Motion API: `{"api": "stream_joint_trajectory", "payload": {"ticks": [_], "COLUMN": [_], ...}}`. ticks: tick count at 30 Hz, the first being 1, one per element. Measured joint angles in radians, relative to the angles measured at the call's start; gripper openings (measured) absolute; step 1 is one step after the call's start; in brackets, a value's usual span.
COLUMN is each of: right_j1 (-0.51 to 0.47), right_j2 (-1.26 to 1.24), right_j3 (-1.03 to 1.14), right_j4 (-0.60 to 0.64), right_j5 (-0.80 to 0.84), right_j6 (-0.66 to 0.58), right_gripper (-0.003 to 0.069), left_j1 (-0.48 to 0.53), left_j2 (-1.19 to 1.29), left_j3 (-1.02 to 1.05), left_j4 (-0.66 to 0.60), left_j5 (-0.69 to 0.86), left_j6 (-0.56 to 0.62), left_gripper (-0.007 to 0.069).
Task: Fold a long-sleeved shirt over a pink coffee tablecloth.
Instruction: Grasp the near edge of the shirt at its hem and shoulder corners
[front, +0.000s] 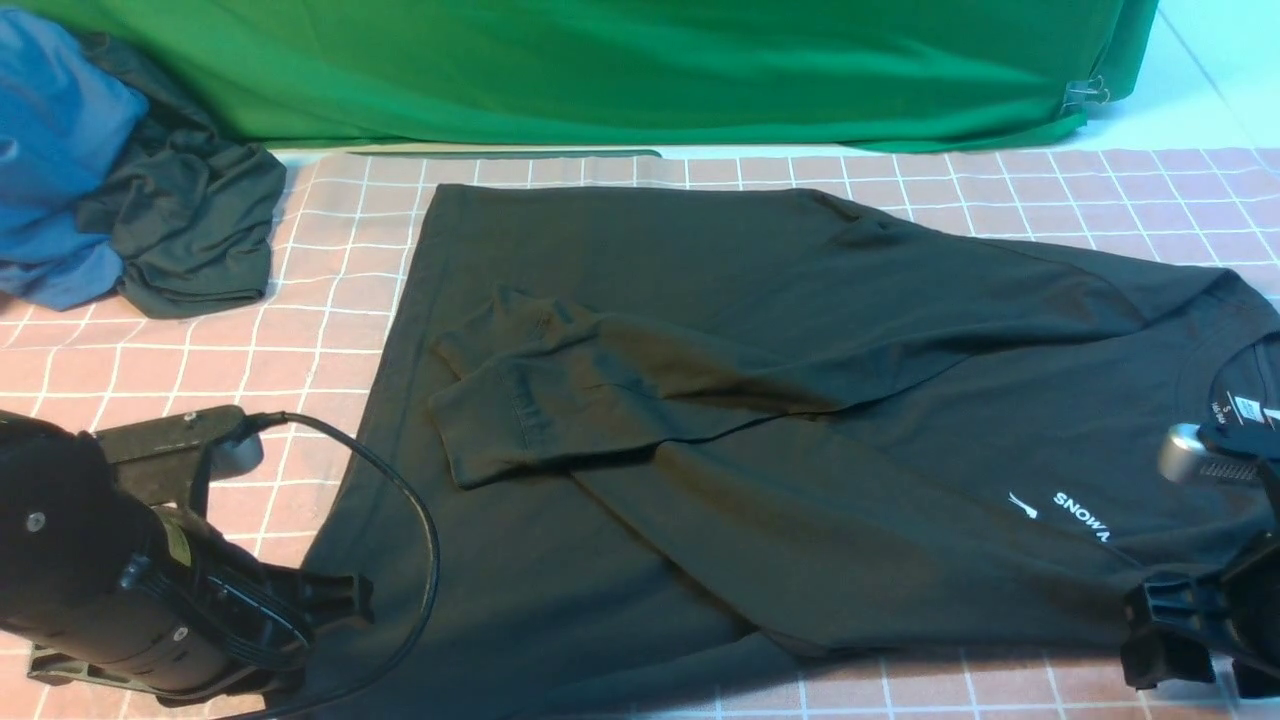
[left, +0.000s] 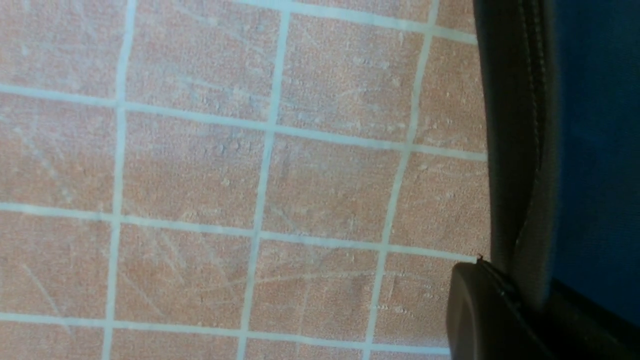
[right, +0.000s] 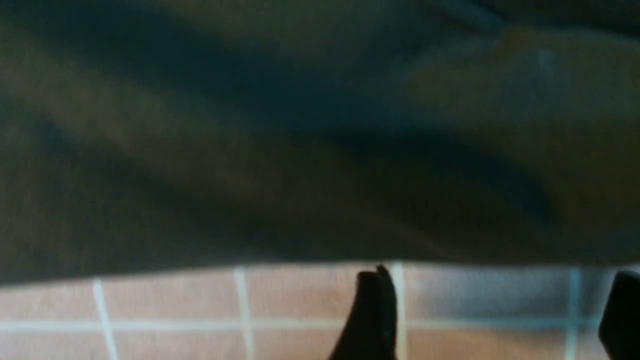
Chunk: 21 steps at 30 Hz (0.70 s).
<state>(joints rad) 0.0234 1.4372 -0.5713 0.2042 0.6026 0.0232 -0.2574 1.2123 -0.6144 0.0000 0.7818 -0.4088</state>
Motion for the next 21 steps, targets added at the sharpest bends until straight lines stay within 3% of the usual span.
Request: {"api": "stream_joint_trajectory", "payload": {"ticks": [11, 16, 18, 21], "right_j1": [0.000, 0.000, 0.000, 0.000], "right_j2": [0.005, 0.005, 0.005, 0.005], "right_j3": [-0.021, -0.021, -0.021, -0.021], "right_j4": [0.008, 0.008, 0.008, 0.009], "right_j5": [-0.133, -0.203, -0.226, -0.246], "right_j6": [-0.005, -0.012, -0.023, -0.038], "right_gripper": [0.0549, 0.0367, 0.0253, 0.0166], "left_j1": [0.000, 0.000, 0.000, 0.000], "left_j2": [0.000, 0.000, 0.000, 0.000], "left_j3": [0.000, 0.000, 0.000, 0.000], "left_j4": [0.000, 0.000, -0.009, -0.012], "left_j5": [-0.005, -0.015, -0.018, -0.019], "left_j6": [0.002, 0.002, 0.002, 0.002], "left_gripper": [0.0034, 0.0034, 0.0034, 0.0034]}}
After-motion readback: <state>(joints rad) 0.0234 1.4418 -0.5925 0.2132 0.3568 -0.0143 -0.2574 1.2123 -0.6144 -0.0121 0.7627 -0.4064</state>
